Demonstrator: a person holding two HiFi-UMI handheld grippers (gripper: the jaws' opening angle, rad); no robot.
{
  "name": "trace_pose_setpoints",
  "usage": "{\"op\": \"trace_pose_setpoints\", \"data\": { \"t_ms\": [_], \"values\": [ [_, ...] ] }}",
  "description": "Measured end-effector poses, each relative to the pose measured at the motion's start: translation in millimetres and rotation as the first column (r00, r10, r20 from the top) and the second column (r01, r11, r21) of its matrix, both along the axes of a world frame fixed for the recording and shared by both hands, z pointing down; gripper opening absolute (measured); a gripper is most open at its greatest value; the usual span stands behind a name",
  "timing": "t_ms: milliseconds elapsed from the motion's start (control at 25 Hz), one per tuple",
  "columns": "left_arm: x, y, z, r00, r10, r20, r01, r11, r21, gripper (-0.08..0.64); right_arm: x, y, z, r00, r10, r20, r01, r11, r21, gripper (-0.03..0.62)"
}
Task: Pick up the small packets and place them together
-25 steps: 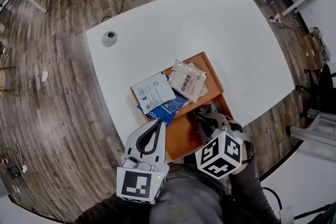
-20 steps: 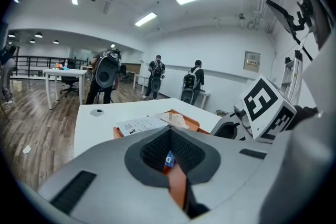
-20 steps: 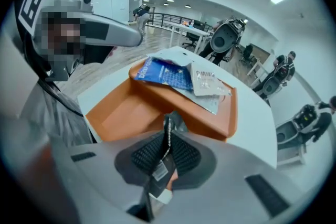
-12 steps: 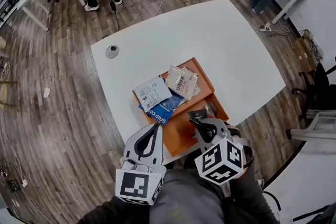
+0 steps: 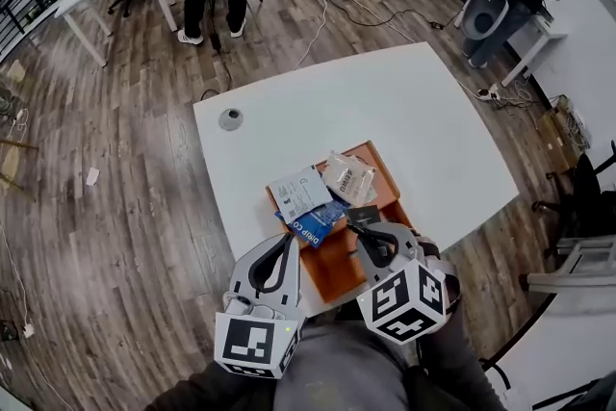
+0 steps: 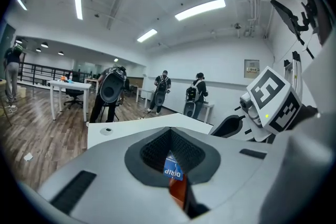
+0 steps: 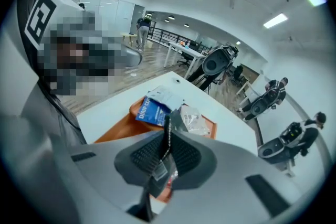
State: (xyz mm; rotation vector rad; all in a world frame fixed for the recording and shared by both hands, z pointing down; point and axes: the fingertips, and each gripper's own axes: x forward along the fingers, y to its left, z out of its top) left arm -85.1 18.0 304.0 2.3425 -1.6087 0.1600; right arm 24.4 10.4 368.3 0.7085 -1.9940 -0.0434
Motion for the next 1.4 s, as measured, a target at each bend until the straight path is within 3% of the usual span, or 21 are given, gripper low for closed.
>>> {"op": "trace_pose_setpoints", "data": {
  "t_ms": [400, 880, 1400],
  "values": [
    [-29.3, -16.2, -1.1, 0.995, -0.103, -0.019, 0.103, 0.995, 0.011, -0.003, -24.5, -47.5, -21.8, 0.998, -0.057, 0.0, 0.057, 0.996, 0.074, 0.043],
    [-66.1, -23.9, 26.7, 0.978, -0.21, -0.016, 0.208, 0.975, -0.078, -0.003, -60.4, -79.8, 11.6, 0.994, -0.113, -0.012, 0.113, 0.993, 0.021, 0.044],
    [-74.7, -25.2, 39.8, 0.972, -0.236, -0.001, 0.234, 0.964, -0.129, -0.003, -75.5, -80.2, 30.4, 0.989, -0.138, 0.051, 0.141, 0.988, -0.068, 0.177]
  ]
}}
